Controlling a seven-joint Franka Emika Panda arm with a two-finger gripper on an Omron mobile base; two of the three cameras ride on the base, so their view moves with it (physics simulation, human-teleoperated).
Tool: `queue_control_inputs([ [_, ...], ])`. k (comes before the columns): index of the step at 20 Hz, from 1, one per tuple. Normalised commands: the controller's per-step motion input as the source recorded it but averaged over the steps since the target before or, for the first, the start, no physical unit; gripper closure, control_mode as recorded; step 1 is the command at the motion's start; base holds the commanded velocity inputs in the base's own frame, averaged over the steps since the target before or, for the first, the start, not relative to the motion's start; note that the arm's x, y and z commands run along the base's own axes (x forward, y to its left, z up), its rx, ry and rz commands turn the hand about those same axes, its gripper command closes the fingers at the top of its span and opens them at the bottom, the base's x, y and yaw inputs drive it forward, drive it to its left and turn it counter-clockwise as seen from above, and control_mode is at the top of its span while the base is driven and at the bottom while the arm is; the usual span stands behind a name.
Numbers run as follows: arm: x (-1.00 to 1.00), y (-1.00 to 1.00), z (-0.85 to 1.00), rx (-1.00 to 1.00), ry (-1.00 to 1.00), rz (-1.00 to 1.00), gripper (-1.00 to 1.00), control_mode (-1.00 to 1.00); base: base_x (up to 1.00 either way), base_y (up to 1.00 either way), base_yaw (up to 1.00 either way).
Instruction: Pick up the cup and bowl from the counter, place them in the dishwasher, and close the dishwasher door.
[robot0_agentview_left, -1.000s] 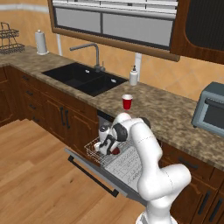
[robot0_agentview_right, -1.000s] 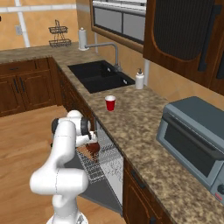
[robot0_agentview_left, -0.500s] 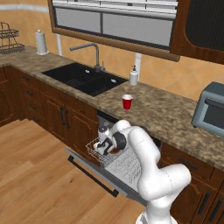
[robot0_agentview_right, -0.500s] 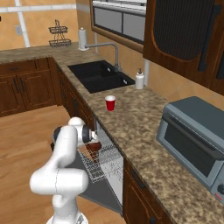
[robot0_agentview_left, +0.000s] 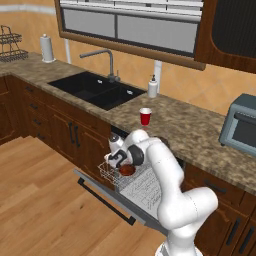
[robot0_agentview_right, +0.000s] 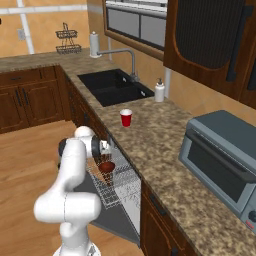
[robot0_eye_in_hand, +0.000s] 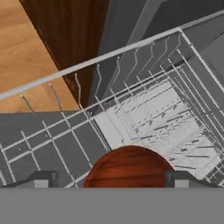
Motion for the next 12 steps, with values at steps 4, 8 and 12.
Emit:
queue_control_inputs([
  [4, -0.52, -0.01, 1.00, 0.05, -0.32, 0.00, -1.00, -1.00, 0.00, 0.00, 0.00],
  [8, -0.48, -0.10, 1.00, 0.01, -0.23, 0.00, -1.00, -1.00, 0.00, 0.00, 0.00],
  [12, -0.58, -0.08, 1.00, 0.00, -0.20, 0.00, -1.00, -1.00, 0.00, 0.00, 0.00],
])
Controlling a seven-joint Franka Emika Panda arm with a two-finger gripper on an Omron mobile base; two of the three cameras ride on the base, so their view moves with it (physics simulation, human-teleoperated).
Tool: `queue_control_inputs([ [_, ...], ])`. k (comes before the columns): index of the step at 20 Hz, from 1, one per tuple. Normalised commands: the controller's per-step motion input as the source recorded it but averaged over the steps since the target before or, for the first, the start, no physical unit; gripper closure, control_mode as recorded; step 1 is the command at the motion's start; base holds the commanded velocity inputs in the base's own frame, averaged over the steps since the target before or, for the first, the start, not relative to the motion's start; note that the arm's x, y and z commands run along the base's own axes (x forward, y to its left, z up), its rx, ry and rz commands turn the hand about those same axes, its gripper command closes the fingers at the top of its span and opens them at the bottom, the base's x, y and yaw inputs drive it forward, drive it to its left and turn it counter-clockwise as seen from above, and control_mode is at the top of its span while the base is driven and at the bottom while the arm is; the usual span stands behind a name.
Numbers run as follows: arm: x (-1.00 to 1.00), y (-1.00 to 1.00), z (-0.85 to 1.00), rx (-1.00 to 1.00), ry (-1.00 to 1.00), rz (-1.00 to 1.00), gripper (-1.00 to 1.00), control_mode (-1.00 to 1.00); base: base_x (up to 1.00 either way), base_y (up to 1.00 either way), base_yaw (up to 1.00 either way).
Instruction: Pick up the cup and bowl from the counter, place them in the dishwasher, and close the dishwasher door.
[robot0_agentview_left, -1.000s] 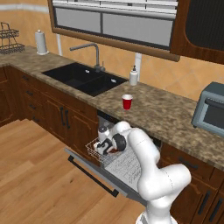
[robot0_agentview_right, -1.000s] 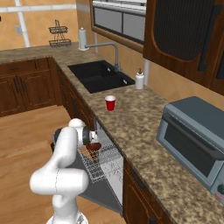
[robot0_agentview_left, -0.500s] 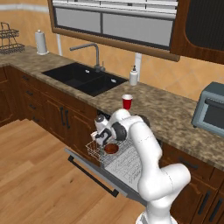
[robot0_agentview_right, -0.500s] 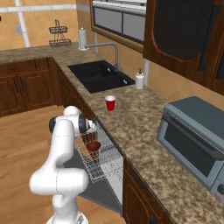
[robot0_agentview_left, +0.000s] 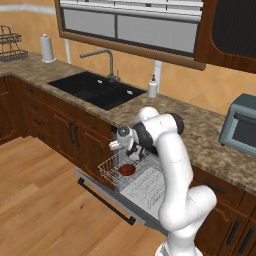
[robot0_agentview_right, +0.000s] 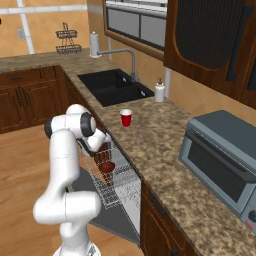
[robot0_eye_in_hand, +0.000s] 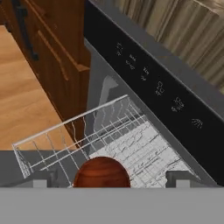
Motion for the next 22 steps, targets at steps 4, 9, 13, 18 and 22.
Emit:
queue_control_inputs([
  [4, -0.54, -0.03, 1.00, 0.00, -0.14, 0.00, -1.00, -1.00, 0.00, 0.00, 0.00],
  [9, -0.25, 0.00, 1.00, 0.00, -0.07, 0.00, -1.00, -1.00, 0.00, 0.00, 0.00],
  [13, 0.06, 0.00, 1.00, -0.02, 0.00, 0.00, -1.00, -1.00, 0.00, 0.00, 0.00],
  [18, 0.33, 0.00, 1.00, -0.01, 0.06, 0.00, -1.00, -1.00, 0.00, 0.00, 0.00],
  [22, 0.35, 0.03, 1.00, -0.04, 0.05, 0.00, -1.00, -1.00, 0.00, 0.00, 0.00],
])
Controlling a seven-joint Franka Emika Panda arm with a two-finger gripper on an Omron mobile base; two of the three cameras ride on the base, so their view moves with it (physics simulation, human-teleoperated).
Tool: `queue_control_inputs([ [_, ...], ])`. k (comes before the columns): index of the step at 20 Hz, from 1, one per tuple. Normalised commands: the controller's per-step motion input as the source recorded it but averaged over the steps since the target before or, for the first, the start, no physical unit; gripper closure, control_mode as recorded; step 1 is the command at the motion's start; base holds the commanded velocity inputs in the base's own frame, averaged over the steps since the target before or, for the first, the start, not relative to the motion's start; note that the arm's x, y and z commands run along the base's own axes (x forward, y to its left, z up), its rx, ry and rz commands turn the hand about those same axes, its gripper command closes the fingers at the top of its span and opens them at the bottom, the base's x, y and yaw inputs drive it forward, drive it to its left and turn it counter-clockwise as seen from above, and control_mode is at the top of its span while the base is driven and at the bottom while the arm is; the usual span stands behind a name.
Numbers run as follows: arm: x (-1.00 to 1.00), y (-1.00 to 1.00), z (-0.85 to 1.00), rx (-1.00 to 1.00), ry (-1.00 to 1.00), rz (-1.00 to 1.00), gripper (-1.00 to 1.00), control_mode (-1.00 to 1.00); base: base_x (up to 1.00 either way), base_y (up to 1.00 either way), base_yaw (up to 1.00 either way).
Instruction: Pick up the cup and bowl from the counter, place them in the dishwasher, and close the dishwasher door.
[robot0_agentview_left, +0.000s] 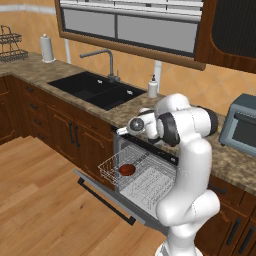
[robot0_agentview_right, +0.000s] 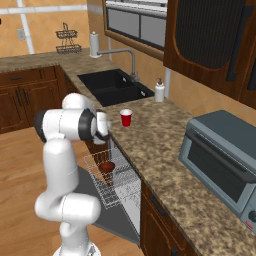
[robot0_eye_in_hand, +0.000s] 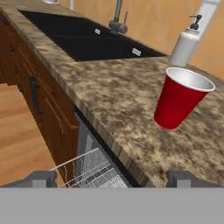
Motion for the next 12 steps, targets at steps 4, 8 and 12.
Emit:
queue_control_inputs([
  [4, 0.08, 0.09, 1.00, -0.08, 0.02, 0.00, -1.00, -1.00, 0.00, 0.00, 0.00],
  [8, 0.00, 0.16, 1.00, -0.08, 0.07, -0.01, -1.00, -1.00, 0.00, 0.00, 0.00],
  [12, 0.00, 0.08, 1.00, -0.09, 0.19, -0.06, -1.00, -1.00, 0.00, 0.00, 0.00],
])
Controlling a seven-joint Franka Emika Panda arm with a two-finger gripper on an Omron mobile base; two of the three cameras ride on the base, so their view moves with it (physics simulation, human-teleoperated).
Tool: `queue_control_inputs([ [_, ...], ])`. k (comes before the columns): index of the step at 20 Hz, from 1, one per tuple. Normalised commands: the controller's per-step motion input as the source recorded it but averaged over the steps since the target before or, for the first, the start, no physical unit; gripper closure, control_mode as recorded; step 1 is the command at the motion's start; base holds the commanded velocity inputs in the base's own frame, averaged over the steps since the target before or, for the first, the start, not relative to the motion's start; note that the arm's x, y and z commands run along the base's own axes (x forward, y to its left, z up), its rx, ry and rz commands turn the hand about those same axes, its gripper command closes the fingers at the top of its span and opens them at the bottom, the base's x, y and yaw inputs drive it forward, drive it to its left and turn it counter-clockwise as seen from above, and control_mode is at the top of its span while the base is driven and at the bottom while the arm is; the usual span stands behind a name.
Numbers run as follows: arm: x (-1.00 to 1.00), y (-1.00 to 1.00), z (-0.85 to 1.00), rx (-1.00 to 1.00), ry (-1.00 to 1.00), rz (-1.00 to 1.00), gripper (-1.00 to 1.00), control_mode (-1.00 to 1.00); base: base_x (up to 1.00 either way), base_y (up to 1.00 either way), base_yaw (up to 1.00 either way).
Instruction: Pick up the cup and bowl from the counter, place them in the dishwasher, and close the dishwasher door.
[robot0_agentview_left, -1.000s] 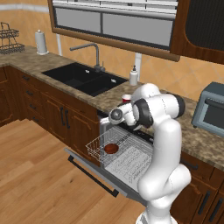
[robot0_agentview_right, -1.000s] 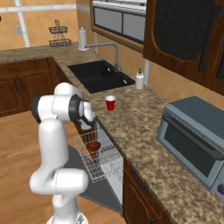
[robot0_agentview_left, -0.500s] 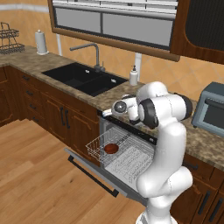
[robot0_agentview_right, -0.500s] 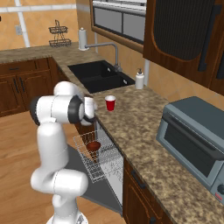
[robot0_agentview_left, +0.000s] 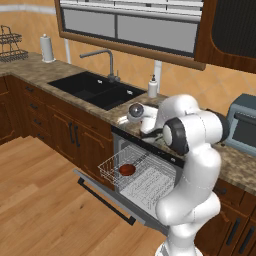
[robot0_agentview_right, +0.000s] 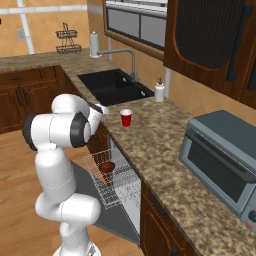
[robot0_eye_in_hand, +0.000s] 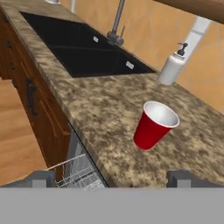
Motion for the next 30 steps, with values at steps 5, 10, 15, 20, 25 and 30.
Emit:
queue_control_inputs([
  [5, 0.00, 0.03, 1.00, -0.12, 0.22, -0.09, -1.00, -1.00, 0.00, 0.00, 0.00],
  [10, 0.02, 0.00, 1.00, -0.18, 0.24, -0.09, -1.00, -1.00, 0.00, 0.00, 0.00],
  [15, 0.03, 0.00, 0.36, -0.23, 0.31, -0.05, -1.00, -1.00, 0.00, 0.00, 0.00],
  [20, 0.00, 0.00, -0.51, -0.25, 0.09, 0.00, -1.00, -1.00, 0.00, 0.00, 0.00],
  [25, 0.02, 0.00, -0.58, -0.02, 0.05, 0.00, -1.00, -1.00, 0.00, 0.00, 0.00],
  [30, 0.23, -0.05, -0.43, 0.07, 0.15, 0.00, -1.00, -1.00, 0.00, 0.00, 0.00],
])
